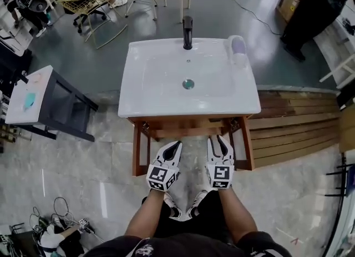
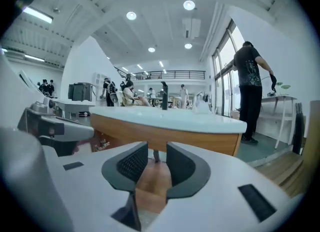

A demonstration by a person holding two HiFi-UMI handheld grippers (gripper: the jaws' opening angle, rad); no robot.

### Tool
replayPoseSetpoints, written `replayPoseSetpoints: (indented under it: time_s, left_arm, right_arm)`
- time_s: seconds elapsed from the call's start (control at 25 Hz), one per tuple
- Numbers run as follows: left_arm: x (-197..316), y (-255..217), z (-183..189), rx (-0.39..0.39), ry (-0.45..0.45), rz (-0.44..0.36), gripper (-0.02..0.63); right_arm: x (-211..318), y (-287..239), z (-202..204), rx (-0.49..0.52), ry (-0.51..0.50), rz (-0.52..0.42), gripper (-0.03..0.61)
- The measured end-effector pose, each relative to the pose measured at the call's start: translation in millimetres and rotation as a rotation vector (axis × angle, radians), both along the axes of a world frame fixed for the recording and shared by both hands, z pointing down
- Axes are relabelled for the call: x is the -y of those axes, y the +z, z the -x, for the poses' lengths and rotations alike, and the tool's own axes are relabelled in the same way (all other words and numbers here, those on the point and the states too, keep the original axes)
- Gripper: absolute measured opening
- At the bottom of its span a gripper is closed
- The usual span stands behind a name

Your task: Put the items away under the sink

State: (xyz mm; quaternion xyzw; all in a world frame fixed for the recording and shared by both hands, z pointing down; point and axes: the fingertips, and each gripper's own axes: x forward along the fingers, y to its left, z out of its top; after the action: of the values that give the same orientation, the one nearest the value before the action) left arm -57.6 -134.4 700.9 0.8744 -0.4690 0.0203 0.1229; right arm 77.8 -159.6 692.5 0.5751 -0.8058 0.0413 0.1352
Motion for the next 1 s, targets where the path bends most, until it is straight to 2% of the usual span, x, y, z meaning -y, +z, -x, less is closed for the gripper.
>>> replayPoseSetpoints:
  time_s: [0.2, 0.4, 0.64, 0.84, 1.0]
  left_arm:
    - [-25.4, -97.4, 1.7, 0.020, -0.006, 0.014, 0.008]
    - [-27.1, -177.5, 5.4, 0.060, -0.012, -0.033, 0.008]
    - [-42.5, -225.8, 1.1, 0.086, -0.038, -0.056, 0.008]
    - [-58.0, -242.0, -13.2, 0.102, -0.048, -0.067, 0.008]
    - [-59.3, -254.7, -26.0, 0.062, -0.063, -0.075, 0.008]
  right_arm:
    - [-38.2, -101.9, 11.2, 0.031, -0.052, 0.016, 0.043]
    - [-53.8, -182.3, 21.8, 0.096, -0.083, 0.000, 0.025]
    - [-68.5, -233.1, 21.7, 0.125, -0.128, -0.052, 0.025]
    - [-79.8, -248.2, 13.8, 0.168, -0.150, -0.038, 0.025]
    - [-84.1, -260.5, 10.8, 0.179, -0.179, -0.053, 0.025]
